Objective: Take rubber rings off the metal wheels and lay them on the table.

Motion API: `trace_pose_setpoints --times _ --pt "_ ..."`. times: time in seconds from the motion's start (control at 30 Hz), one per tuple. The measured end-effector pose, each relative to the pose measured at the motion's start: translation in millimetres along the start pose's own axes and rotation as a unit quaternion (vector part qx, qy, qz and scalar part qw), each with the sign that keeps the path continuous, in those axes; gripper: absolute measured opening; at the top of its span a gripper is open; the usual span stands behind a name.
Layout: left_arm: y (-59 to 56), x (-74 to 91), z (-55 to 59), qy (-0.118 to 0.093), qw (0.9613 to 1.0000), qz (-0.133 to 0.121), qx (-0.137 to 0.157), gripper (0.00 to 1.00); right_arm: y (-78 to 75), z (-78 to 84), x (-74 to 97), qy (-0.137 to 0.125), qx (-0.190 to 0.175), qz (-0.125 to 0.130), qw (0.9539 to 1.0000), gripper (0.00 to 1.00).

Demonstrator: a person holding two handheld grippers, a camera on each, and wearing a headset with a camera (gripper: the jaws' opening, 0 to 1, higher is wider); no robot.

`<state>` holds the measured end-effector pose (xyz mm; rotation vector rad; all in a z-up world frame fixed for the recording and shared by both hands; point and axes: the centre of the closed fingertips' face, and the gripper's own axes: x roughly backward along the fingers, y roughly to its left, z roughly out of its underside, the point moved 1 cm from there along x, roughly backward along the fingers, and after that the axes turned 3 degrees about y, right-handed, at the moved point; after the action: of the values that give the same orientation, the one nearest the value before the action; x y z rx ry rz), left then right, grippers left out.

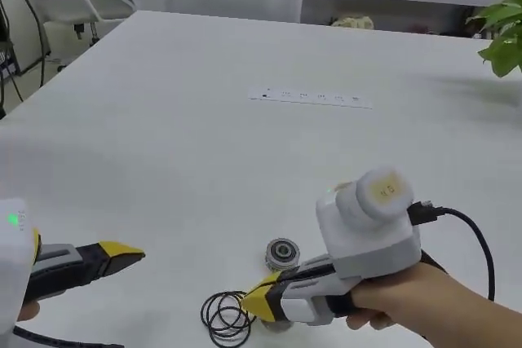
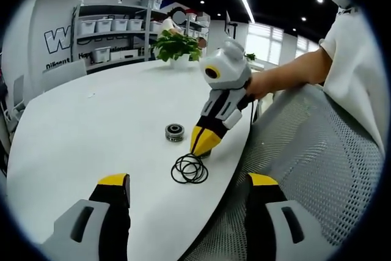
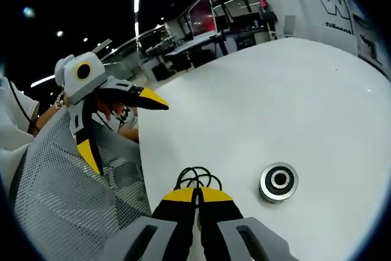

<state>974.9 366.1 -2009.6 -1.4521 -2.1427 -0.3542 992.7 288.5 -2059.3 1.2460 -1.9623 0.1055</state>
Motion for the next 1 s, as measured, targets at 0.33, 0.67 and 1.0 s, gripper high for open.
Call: trace_pose_setpoints --times 0.33,0.67,1.0 --pt "-0.5 -0.5 0.1 -0.002 1.0000 0.001 0.004 0.74 0.0 0.5 -1.6 0.004 0.036 0.009 0.9993 0.05" --pt "-0.9 -0.2 0.3 -0.002 1.0000 0.002 0.004 0.74 -4.8 -2.2 2.3 -0.001 0.032 0.016 0.9994 0.06" --pt "-0.8 -0.1 0.2 -0.002 1.0000 0.001 0.003 0.74 -13.3 -15.0 14.5 -0.024 0.028 0.033 0.9988 0.08"
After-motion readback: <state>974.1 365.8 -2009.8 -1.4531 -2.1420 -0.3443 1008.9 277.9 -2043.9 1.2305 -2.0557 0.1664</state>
